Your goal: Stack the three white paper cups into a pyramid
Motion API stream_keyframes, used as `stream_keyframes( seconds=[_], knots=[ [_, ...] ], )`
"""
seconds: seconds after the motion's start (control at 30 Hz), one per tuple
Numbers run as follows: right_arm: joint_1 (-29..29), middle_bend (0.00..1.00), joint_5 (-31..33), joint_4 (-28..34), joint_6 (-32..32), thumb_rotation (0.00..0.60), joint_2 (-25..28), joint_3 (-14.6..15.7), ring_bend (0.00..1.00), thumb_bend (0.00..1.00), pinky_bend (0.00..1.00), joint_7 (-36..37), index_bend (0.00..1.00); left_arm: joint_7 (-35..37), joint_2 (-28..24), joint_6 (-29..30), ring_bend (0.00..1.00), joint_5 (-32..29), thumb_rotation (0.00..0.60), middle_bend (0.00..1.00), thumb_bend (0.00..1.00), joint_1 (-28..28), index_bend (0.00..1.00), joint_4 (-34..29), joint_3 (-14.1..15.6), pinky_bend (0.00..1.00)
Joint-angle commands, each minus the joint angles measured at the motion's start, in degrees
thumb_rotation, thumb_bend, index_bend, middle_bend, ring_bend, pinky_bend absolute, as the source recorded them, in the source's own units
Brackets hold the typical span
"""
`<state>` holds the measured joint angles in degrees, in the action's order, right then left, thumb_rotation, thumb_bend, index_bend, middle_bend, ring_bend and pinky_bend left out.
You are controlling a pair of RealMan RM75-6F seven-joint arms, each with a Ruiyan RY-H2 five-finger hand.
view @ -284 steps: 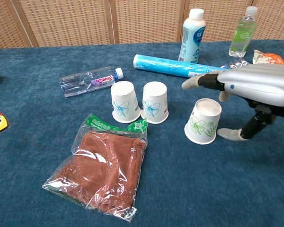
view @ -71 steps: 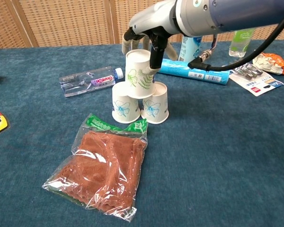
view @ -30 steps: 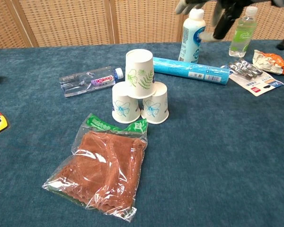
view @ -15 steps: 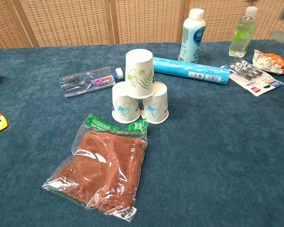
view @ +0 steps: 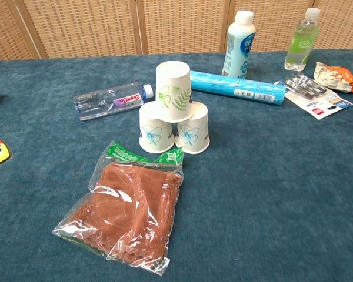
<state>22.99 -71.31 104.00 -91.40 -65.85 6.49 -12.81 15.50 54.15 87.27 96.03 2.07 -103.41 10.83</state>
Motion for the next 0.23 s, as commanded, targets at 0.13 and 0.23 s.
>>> stream_keyframes(
  seconds=[0.13,0.23],
  knots=[
    [-3.1,0.10,-1.8,-1.8,-0.5,0.600,-0.8,-1.6,0.00,0.47,0.22,1.3,0.10,-0.3,0.1,-1.3,0.00,-0.2,0.600,0.00,0.48,-0.4,0.00,0.0,-0.2,0.00],
    [-4.1,0.10,-1.8,-2.0,-0.2,0.600,-0.9,-2.6,0.00,0.48,0.21,1.2,0.10,-0.9,0.4,-1.6,0.00,-0.3,0.600,0.00,0.49,-0.6,0.00,-0.3,-0.5,0.00]
  ],
)
